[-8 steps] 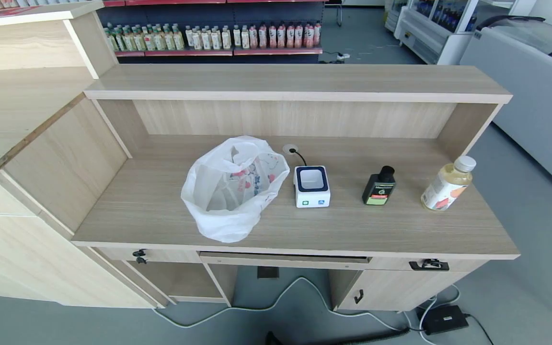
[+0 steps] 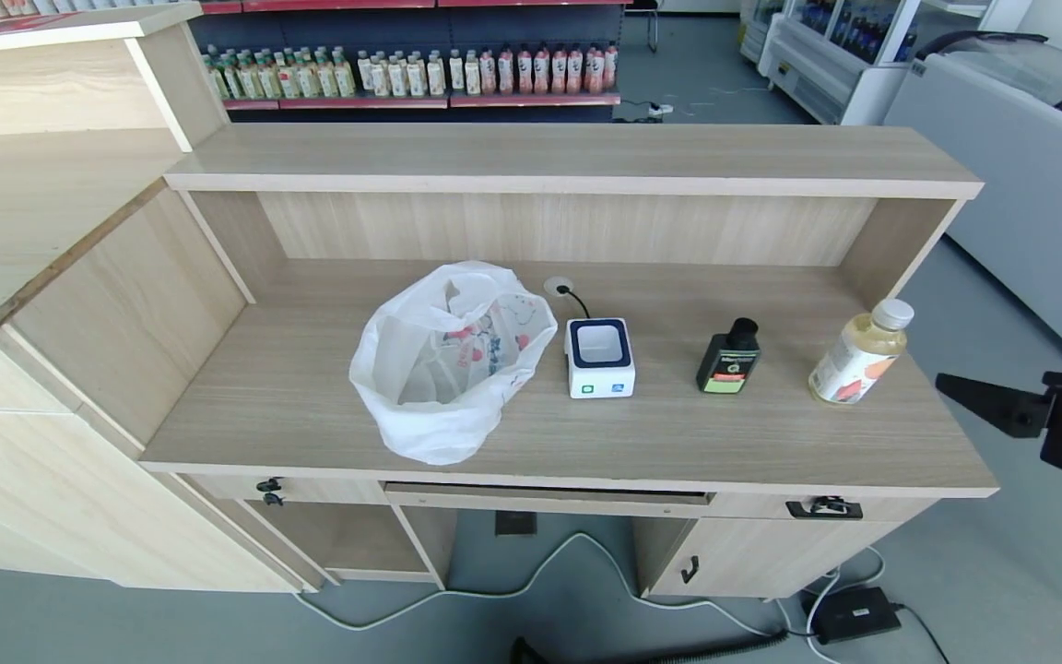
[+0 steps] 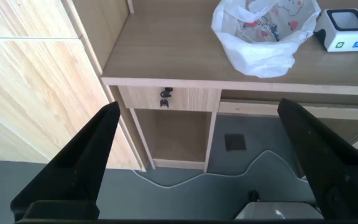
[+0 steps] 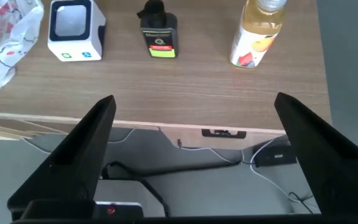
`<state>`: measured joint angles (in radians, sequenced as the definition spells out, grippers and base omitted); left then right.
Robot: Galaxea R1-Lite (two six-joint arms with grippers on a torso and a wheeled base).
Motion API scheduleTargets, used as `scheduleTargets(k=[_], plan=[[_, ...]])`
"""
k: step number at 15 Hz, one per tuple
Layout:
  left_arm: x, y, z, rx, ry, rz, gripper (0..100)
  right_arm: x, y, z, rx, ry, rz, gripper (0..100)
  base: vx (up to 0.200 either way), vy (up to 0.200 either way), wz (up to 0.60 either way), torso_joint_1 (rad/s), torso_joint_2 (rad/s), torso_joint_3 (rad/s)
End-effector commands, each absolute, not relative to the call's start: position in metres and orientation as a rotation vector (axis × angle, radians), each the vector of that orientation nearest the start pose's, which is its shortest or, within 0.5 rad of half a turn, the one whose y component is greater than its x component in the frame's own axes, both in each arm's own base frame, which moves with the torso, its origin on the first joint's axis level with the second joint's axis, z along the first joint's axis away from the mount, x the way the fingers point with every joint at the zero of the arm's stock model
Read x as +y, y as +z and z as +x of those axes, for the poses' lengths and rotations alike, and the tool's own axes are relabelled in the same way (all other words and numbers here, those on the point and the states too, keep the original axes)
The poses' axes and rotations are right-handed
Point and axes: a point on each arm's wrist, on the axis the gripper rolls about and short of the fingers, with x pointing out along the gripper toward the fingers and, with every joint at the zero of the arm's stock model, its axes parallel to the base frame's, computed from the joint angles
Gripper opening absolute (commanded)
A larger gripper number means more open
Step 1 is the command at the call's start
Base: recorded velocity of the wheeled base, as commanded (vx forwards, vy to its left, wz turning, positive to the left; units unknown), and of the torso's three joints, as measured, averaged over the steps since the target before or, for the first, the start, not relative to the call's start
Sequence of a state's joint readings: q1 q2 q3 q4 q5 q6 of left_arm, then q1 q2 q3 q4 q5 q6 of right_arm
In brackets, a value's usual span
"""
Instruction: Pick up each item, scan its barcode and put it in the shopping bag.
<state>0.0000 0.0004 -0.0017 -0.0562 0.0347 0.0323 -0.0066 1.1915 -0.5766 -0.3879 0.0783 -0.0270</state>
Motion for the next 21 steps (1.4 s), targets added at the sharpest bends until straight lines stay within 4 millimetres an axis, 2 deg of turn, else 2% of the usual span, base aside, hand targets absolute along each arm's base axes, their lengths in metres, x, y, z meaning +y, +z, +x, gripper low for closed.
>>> scheduleTargets(k=[1,6,11,16,21], plan=[[0.001,0.082,-0.023,-0.058,0.036,0.031,100,-0.003,0.187,0.249,0.365,0.008,-0.066,100,0.0,0.0,0.0,0.0,0.0,0.0],[0.001,0.082,-0.023,-0.058,0.035,0.031,100,-0.018,0.164,0.32,0.447,-0.087,-0.222,100,0.0,0.0,0.0,0.0,0.0,0.0],[0.001,0.081,-0.023,-0.056,0.035,0.031,100,-0.016,0.142,0.335,0.504,-0.06,-0.242,100,0.0,0.0,0.0,0.0,0.0,0.0],[0.001,0.082,-0.023,-0.058,0.036,0.031,100,-0.017,0.135,0.369,0.453,-0.024,-0.256,100,0.0,0.0,0.0,0.0,0.0,0.0],[0.001,0.082,-0.023,-0.058,0.036,0.031,100,0.0,0.119,0.389,0.425,0.076,-0.289,100,0.0,0.0,0.0,0.0,0.0,0.0]])
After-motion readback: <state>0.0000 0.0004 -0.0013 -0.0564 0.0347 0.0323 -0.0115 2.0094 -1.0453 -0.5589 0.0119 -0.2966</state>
